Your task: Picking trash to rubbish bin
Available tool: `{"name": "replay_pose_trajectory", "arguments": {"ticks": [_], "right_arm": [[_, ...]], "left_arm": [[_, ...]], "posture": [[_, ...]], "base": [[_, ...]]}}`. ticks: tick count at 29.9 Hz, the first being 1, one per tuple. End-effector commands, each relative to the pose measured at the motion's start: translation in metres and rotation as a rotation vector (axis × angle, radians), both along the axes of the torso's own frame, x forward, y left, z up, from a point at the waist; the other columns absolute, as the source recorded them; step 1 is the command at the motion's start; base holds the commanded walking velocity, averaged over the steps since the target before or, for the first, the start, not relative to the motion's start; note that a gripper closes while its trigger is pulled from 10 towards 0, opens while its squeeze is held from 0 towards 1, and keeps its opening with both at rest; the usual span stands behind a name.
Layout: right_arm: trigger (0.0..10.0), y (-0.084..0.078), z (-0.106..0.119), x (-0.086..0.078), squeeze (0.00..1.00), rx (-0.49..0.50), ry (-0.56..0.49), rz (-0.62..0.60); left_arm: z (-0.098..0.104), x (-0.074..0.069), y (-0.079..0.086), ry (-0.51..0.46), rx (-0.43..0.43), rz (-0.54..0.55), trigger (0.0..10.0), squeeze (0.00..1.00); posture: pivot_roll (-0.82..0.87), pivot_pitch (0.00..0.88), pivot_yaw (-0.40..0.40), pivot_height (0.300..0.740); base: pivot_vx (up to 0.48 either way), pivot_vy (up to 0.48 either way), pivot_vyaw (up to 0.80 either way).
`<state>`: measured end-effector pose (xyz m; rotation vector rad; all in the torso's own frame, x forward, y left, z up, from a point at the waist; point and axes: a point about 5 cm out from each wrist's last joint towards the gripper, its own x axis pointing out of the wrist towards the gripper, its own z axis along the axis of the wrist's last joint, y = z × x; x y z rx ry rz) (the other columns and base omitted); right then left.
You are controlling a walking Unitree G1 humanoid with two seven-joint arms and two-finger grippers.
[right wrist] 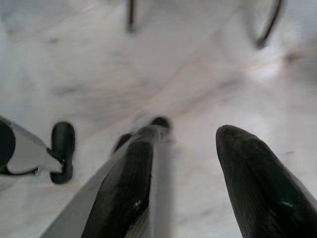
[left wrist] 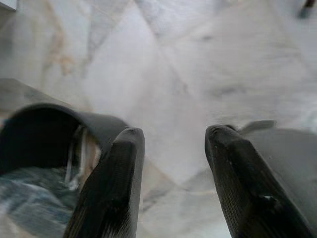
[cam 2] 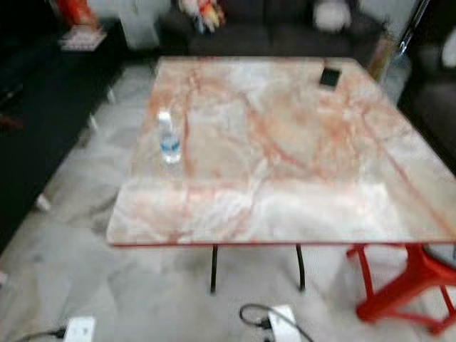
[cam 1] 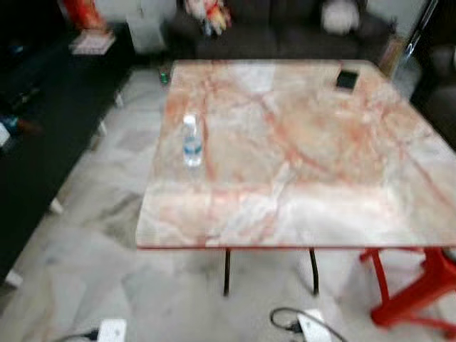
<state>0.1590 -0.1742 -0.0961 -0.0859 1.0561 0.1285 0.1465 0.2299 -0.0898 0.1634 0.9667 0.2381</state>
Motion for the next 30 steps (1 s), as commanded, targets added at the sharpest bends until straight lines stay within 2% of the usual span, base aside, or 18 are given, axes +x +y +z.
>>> {"name": "replay_pose_trajectory", "arguments": {"ticks": [1, 4, 16, 20, 24, 29, 30], "right_arm": [[10.0, 0.007, -0.002, -0.003, 0.00, 0.013, 0.010, 0.011], [10.0, 0.007, -0.002, -0.003, 0.00, 0.013, 0.011, 0.011], [10.0, 0.007, -0.002, -0.003, 0.00, 0.016, 0.010, 0.006], [10.0, 0.007, -0.002, -0.003, 0.00, 0.018, 0.004, 0.010], [10.0, 0.005, -0.001, -0.003, 0.00, 0.015, -0.012, 0.038], [10.0, -0.004, 0.003, 0.000, 0.00, 0.000, -0.076, 0.053], [10.0, -0.008, 0.007, 0.005, 0.00, 0.006, -0.125, 0.055]], "left_arm": [[-0.001, -0.008, 0.008, 0.031, 0.017, 0.004, 10.0, 0.00], [-0.002, -0.009, 0.008, 0.032, 0.016, 0.003, 10.0, 0.00], [-0.002, -0.011, 0.008, 0.040, 0.015, 0.011, 10.0, 0.00], [-0.002, -0.011, 0.009, 0.038, 0.026, 0.017, 10.0, 0.00], [0.000, -0.015, 0.016, -0.003, 0.075, 0.044, 10.0, 0.00], [0.013, -0.007, 0.025, -0.169, 0.140, 0.034, 10.0, 0.00], [0.023, -0.002, 0.031, -0.266, 0.174, 0.041, 10.0, 0.00]], "posture": [[0.05, 0.058, -0.005, 0.740], [0.05, 0.058, -0.005, 0.740], [0.05, 0.057, -0.005, 0.740], [0.05, 0.053, -0.005, 0.740], [0.04, 0.048, -0.003, 0.740], [0.05, 0.040, -0.001, 0.740], [0.05, 0.039, -0.001, 0.740]], "base": [[0.000, -0.262, 0.00], [0.000, -0.259, 0.00], [0.000, 0.000, 0.00], [0.000, 0.000, 0.00], [0.000, 0.000, 0.00], [0.000, 0.000, 0.00], [0.000, 0.000, 0.00]]}}
